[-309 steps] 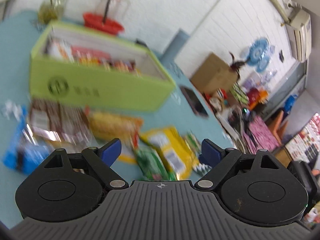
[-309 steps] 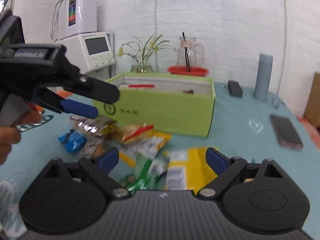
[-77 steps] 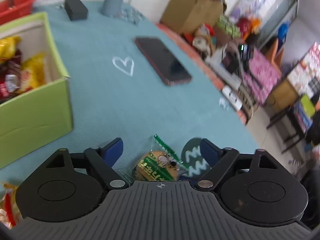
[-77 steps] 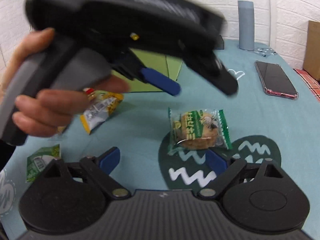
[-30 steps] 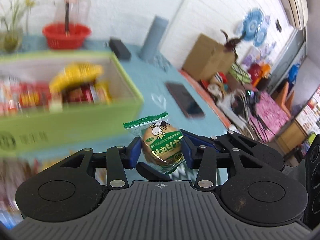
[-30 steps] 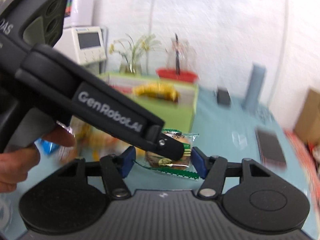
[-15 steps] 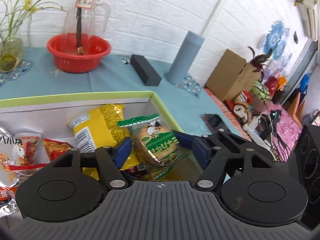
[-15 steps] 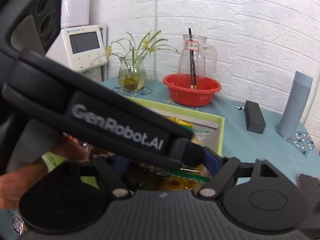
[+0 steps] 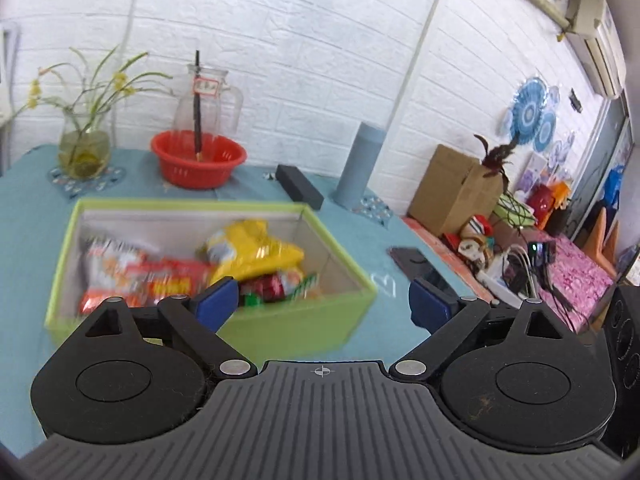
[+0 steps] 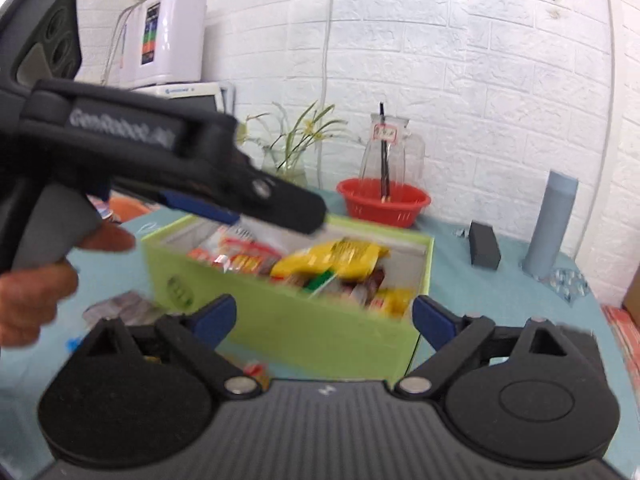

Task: Organize snacks
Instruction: 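Move the left gripper to the green-white packet and grasp it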

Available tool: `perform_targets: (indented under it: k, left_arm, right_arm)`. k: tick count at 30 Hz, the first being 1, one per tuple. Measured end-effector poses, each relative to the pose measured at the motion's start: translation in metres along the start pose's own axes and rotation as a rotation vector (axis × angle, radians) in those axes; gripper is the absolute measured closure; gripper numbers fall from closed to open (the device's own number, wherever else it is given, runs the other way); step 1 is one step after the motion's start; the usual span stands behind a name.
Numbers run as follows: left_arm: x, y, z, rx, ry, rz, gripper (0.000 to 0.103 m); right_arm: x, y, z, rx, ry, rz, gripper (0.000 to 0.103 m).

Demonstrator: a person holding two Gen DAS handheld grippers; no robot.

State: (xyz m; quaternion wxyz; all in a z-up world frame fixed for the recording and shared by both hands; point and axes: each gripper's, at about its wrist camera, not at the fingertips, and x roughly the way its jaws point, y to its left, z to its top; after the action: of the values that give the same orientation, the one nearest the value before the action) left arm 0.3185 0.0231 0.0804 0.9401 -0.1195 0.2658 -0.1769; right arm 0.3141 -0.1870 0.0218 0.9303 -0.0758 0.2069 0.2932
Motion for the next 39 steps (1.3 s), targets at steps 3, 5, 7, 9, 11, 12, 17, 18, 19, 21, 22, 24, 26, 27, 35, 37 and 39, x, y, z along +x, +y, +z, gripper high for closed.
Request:
perform_targets:
  k: [3,5,7,9,11,12,17,18,19,21,22,24,26,27,35,37,39]
  left_arm:
    - [-0.027,0.003,-0.041,-0.020,0.046,0.018,0.022]
    - [-0.044,0.009,-0.071,-0.077,0.078,0.058,0.022]
    - [-0.062,0.015,-0.096,-0.135,0.086,0.065,0.022]
    - [-0.067,0.019,-0.112,-0.148,0.134,0.052,0.022]
    - [-0.065,0.021,-0.123,-0.140,0.183,0.057,0.027]
    - [-0.064,0.021,-0.127,-0.141,0.197,0.050,0.027]
    - [-0.050,0.018,-0.133,-0.149,0.277,-0.097,0.029]
    - [-0.048,0.018,-0.133,-0.156,0.284,-0.101,0.029]
    - [-0.048,0.017,-0.133,-0.161,0.291,-0.112,0.028]
    - [-0.047,0.016,-0.134,-0.164,0.327,-0.191,0.028]
    - [-0.047,0.015,-0.135,-0.173,0.337,-0.232,0.028]
    - [-0.048,0.011,-0.136,-0.189,0.341,-0.261,0.028]
    - [-0.044,0.007,-0.136,-0.179,0.342,-0.207,0.028]
    - [-0.042,0.006,-0.136,-0.170,0.343,-0.163,0.028]
    - [-0.027,-0.007,-0.130,-0.075,0.355,0.041,0.032]
    - [-0.028,-0.008,-0.131,-0.062,0.355,0.045,0.032]
    - [-0.029,-0.009,-0.132,-0.053,0.354,0.047,0.033]
  right_arm:
    - [-0.025,0.023,-0.038,0.048,0.069,0.044,0.010]
    - [-0.037,0.040,-0.062,0.075,0.108,0.071,0.010]
    - [-0.042,0.056,-0.081,0.107,0.133,0.084,0.010]
    - [-0.050,0.071,-0.095,0.138,0.142,0.109,0.010]
    - [-0.053,0.083,-0.103,0.161,0.157,0.139,0.010]
    - [-0.054,0.090,-0.105,0.162,0.162,0.152,0.010]
    - [-0.053,0.116,-0.102,0.085,0.185,0.209,0.010]
    - [-0.052,0.118,-0.101,0.061,0.190,0.192,0.010]
    - [-0.051,0.118,-0.100,0.049,0.194,0.170,0.010]
    - [-0.049,0.116,-0.099,0.040,0.202,0.151,0.010]
    - [-0.050,0.114,-0.099,0.045,0.204,0.147,0.010]
    - [-0.050,0.112,-0.100,0.045,0.206,0.131,0.010]
    - [-0.051,0.113,-0.101,0.040,0.208,0.114,0.010]
    - [-0.052,0.114,-0.101,0.043,0.205,0.110,0.010]
    - [-0.048,0.114,-0.103,0.060,0.191,0.053,0.010]
    - [-0.047,0.113,-0.102,0.056,0.191,0.051,0.010]
    - [-0.045,0.116,-0.101,0.051,0.192,0.042,0.010]
